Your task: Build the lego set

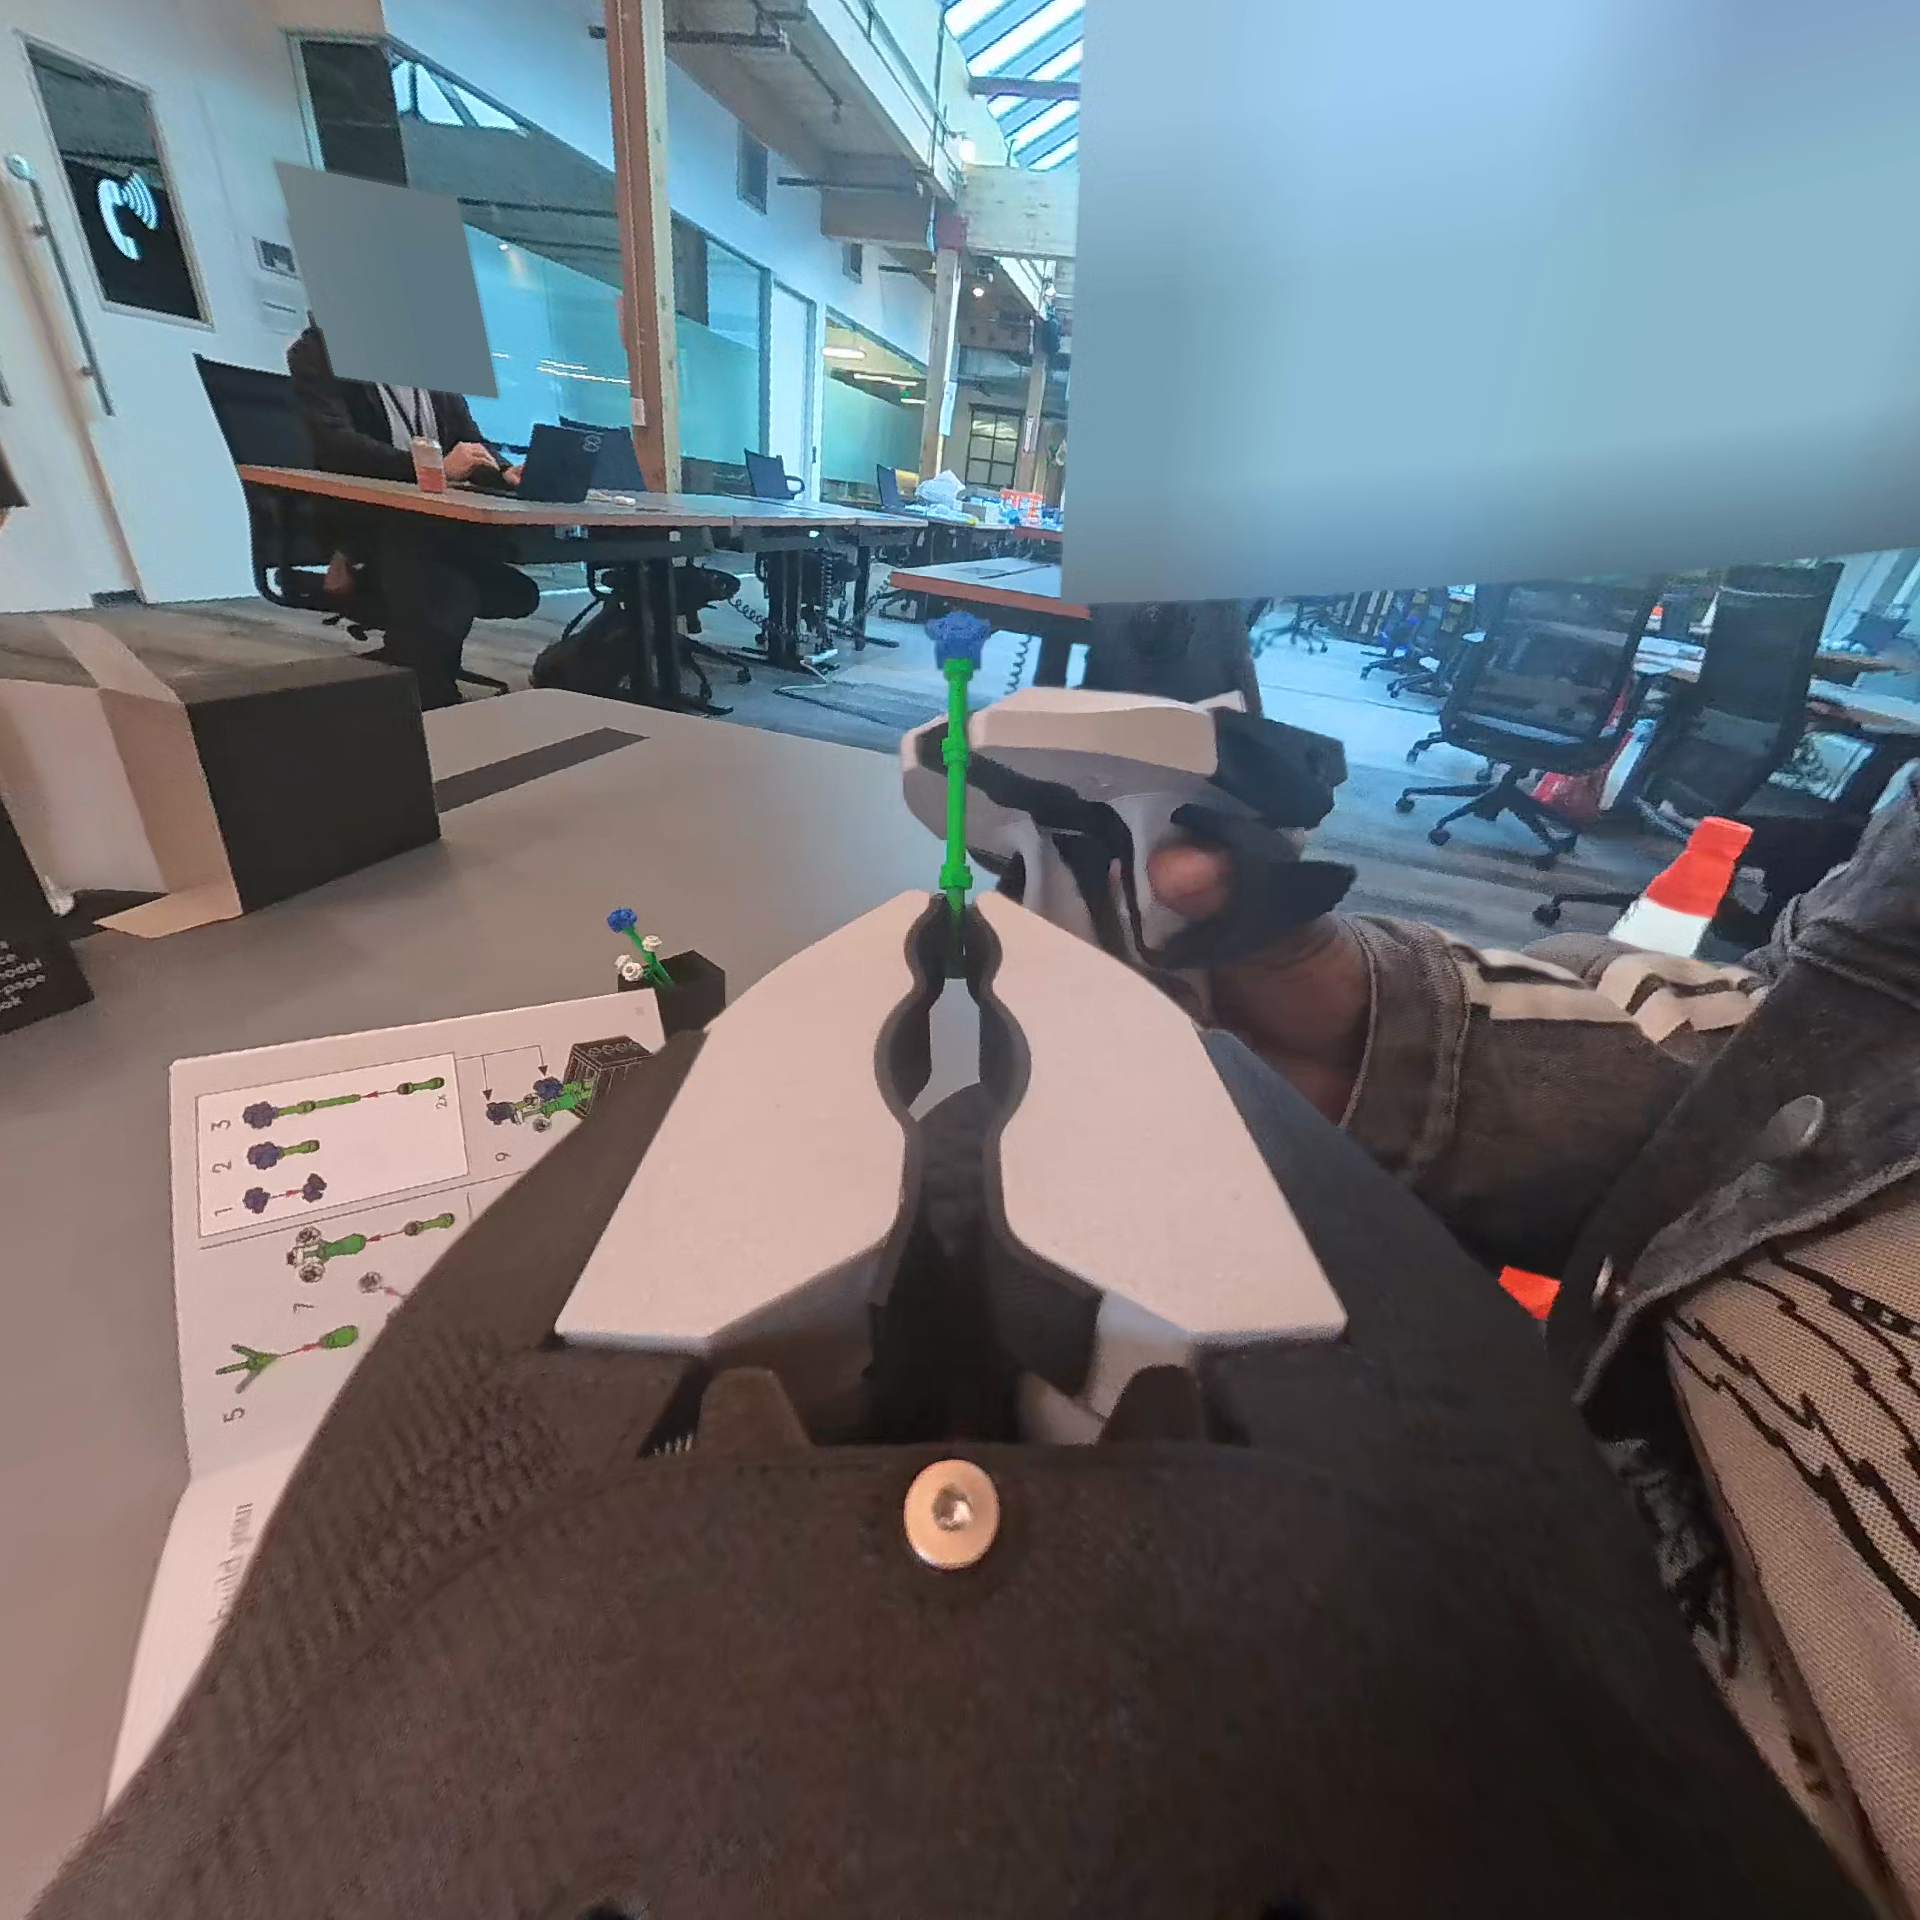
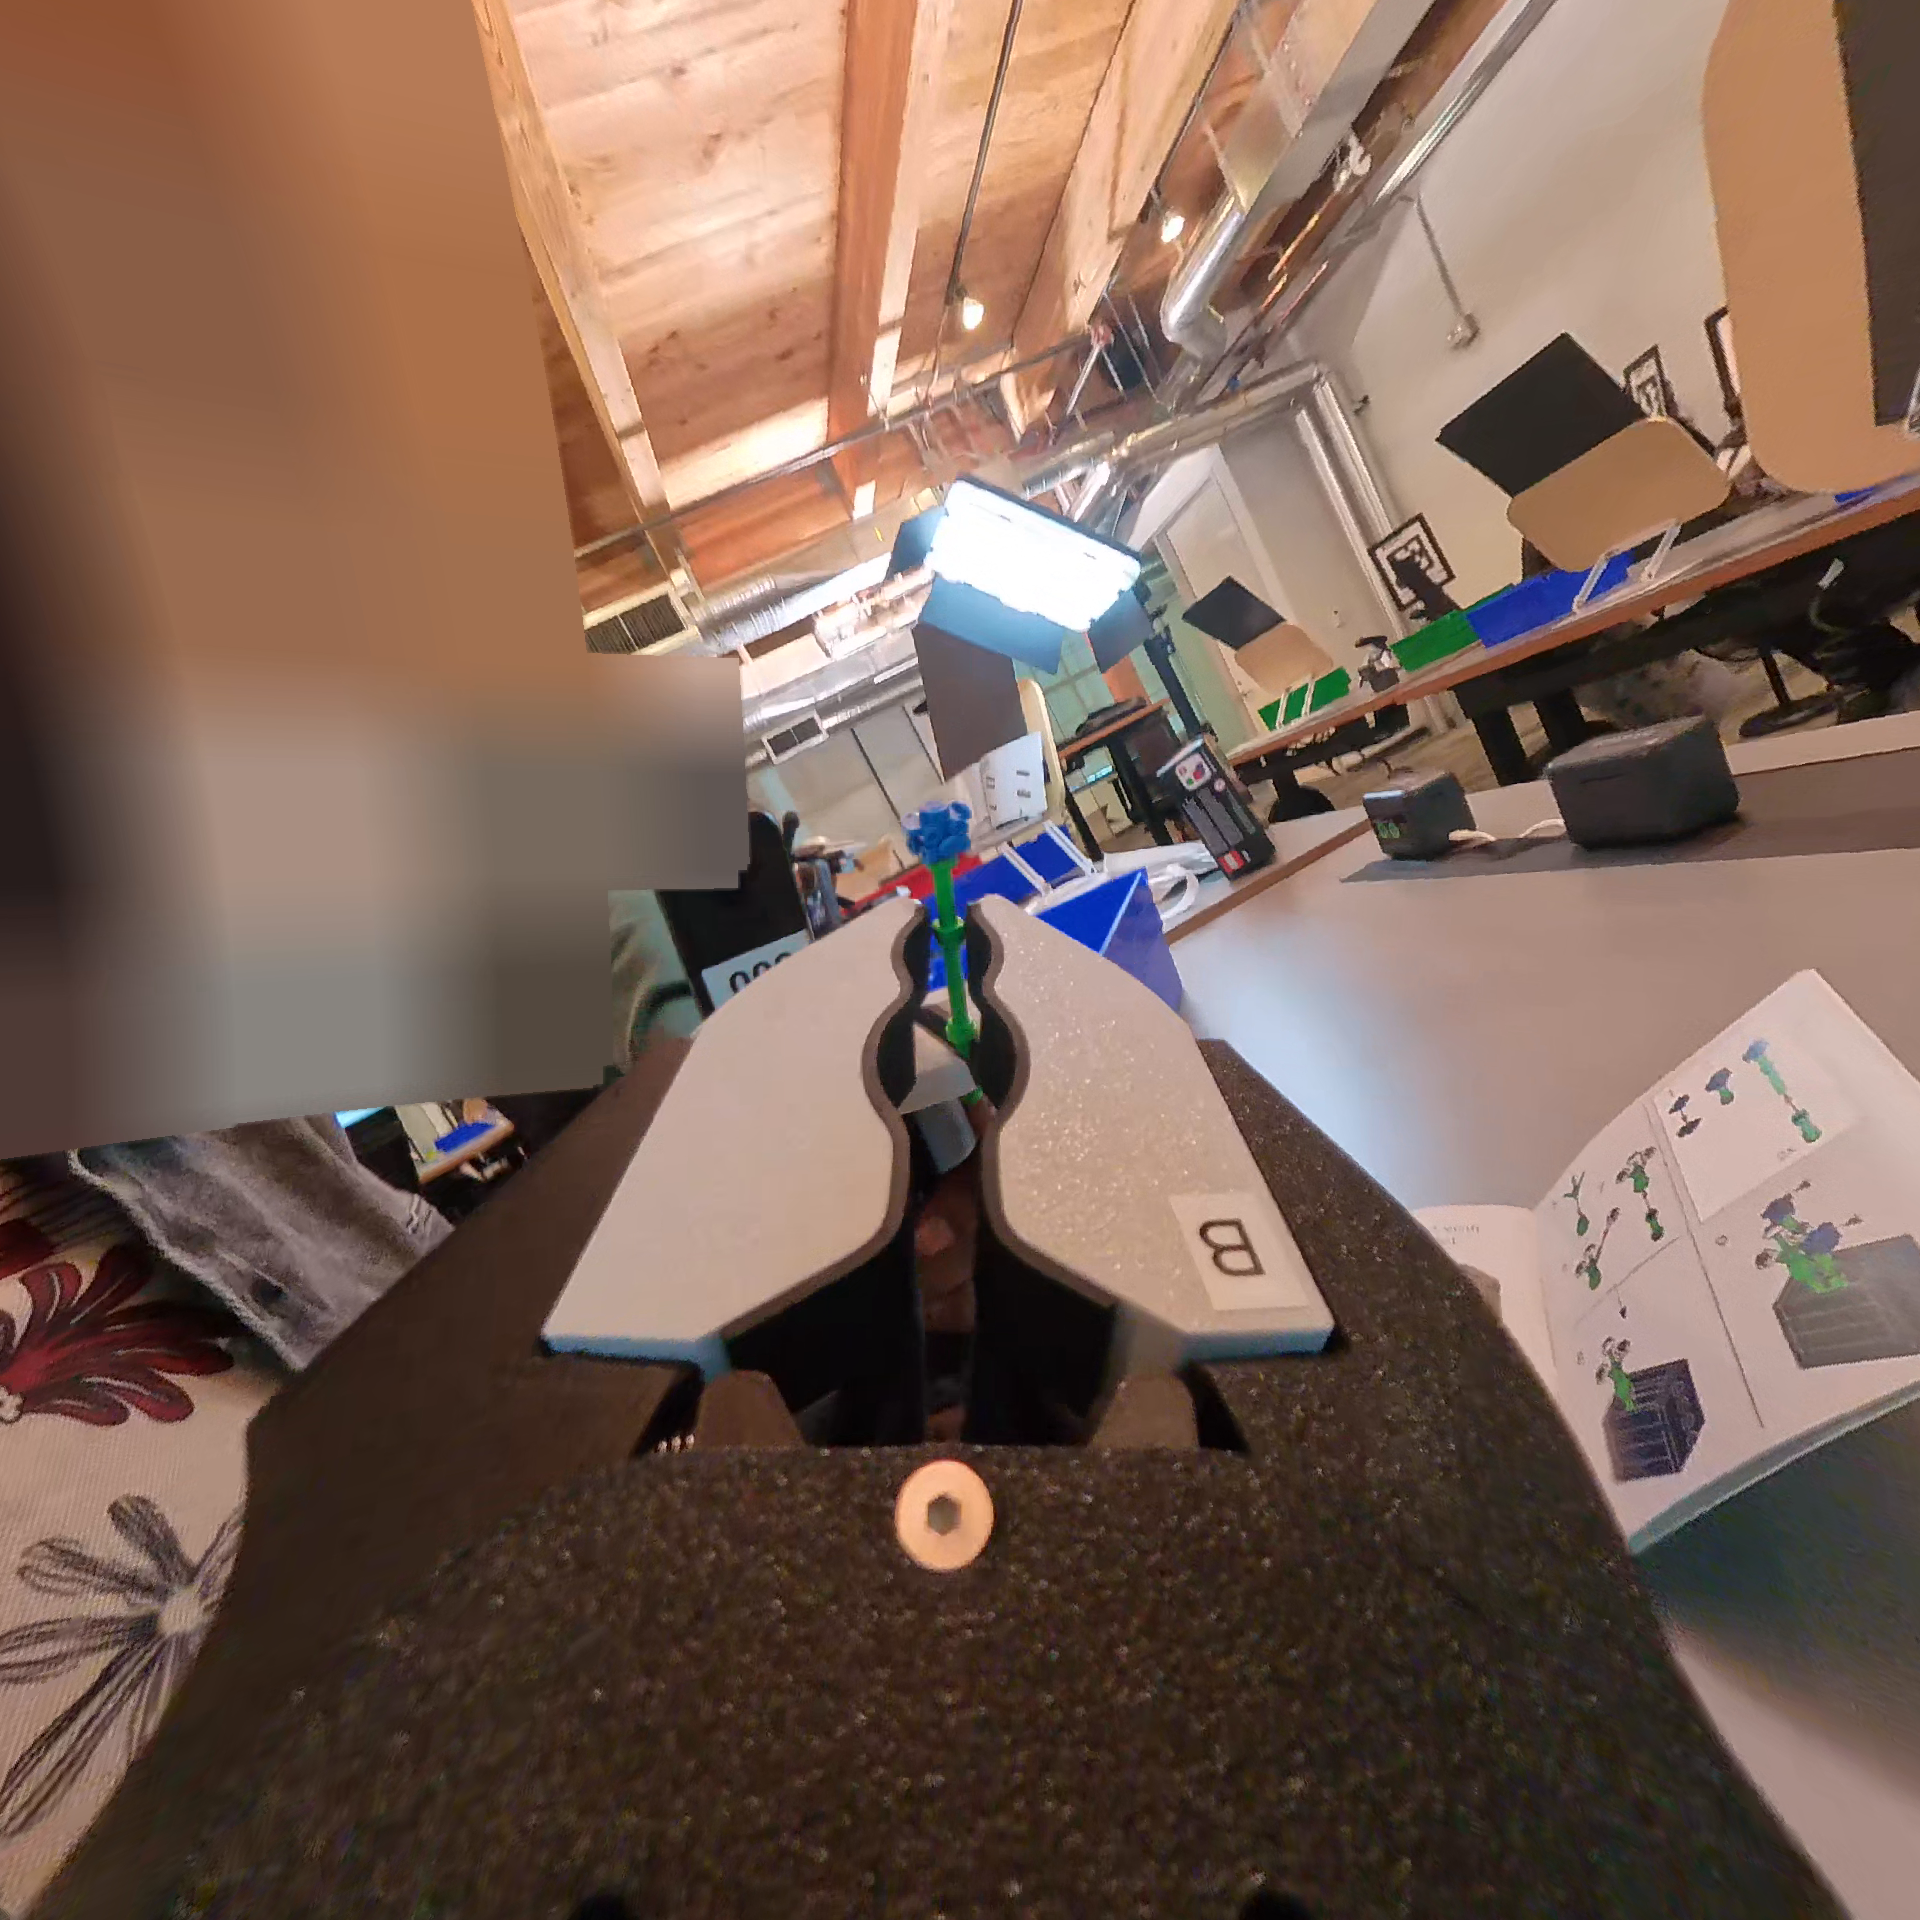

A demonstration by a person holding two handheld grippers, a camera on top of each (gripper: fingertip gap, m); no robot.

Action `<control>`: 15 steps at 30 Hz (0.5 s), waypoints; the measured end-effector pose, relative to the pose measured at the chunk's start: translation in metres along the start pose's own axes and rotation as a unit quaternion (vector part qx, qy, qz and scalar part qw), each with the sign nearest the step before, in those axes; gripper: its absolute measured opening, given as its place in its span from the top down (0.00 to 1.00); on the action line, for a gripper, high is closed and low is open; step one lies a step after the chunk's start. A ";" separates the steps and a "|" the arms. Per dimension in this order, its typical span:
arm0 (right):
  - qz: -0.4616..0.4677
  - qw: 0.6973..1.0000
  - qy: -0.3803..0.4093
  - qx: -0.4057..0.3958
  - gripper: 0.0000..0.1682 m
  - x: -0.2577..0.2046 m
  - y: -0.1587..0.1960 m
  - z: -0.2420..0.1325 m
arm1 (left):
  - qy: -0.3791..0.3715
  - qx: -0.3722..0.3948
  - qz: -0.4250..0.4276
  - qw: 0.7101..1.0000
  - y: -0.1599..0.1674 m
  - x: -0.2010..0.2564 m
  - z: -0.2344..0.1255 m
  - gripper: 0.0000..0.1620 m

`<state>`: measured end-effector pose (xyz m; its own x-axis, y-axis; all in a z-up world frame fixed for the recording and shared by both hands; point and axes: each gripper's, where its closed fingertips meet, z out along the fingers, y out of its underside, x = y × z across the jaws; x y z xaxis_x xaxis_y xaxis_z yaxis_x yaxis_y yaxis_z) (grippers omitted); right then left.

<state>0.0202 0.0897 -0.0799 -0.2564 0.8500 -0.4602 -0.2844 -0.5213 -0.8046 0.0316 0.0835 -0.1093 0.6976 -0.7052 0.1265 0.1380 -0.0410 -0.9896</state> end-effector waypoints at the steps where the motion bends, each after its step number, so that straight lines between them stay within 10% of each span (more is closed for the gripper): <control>1: -0.010 1.000 0.003 -0.013 0.94 0.000 0.001 -0.001 | 0.000 0.007 -0.005 1.000 -0.001 -0.001 -0.001 0.98; 15: -0.068 0.993 0.024 -0.093 0.97 0.002 0.009 -0.004 | 0.023 -0.043 0.015 0.999 0.012 0.001 -0.003 0.93</control>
<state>0.0205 0.0873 -0.0896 -0.1818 0.9162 -0.3572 -0.1371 -0.3833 -0.9134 0.0319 0.0803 -0.1216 0.6677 -0.7384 0.0946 0.0549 -0.0778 -0.9955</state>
